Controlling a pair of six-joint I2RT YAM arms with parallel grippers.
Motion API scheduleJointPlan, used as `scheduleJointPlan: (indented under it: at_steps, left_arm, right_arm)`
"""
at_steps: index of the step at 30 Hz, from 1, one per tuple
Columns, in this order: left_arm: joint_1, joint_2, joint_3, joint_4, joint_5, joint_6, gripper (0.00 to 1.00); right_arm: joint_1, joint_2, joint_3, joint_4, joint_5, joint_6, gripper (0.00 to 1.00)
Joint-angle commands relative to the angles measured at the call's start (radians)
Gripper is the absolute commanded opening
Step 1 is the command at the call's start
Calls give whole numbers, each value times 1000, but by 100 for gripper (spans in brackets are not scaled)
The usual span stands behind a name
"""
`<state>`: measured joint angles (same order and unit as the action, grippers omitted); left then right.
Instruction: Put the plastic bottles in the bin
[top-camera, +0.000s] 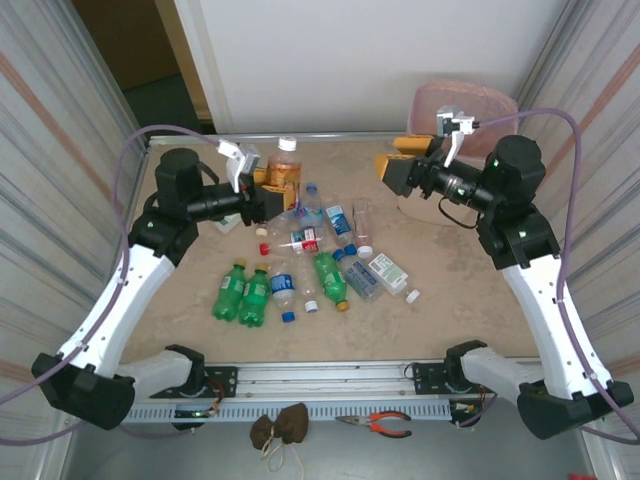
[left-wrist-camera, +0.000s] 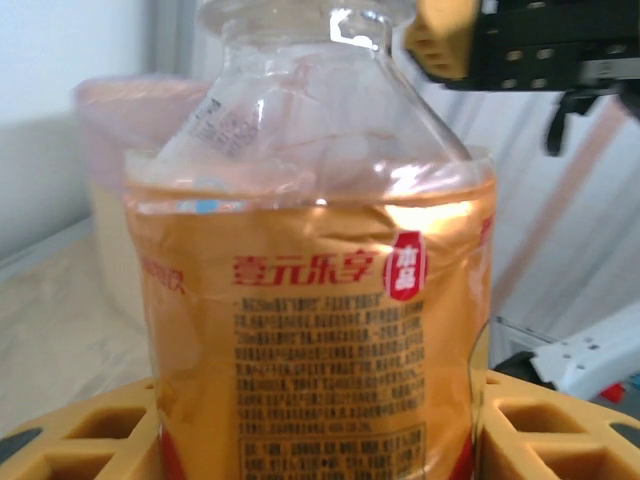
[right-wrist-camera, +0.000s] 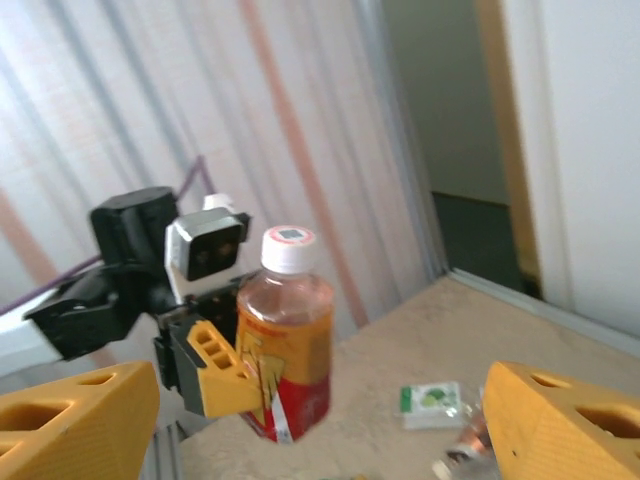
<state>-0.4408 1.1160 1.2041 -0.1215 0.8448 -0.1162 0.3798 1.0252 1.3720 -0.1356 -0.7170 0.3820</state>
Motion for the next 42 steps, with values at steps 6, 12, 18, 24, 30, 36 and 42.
scheduleJointPlan:
  at_steps: [6,12,18,24,30,36,42]
  left_arm:
    - [-171,-24,93,136,73,44,43]
    - [-259,-24,130,152,72,89,43]
    - [-311,-23,152,148,75,122,43]
    - [-338,-14,166,131,67,152,43]
    - [-345,-16,163,135,61,153,43]
    - [-345,-13,162,137,58,156,44]
    - [-347,-11,159,142,53,154,45]
  right_arm:
    - [132,-30,-14,117,-71,-83,86]
    - [257,-25,5,105,-113,-173,90]
    - [359,-2,26,55,-54,-243,89]
    - [414,24,41,53,-34,-260,77]
    - [453,23,42,39,-4,-291,65]
    - [457,20,41,28,5,-305,56]
    - [457,17,38,27,0,-313,49]
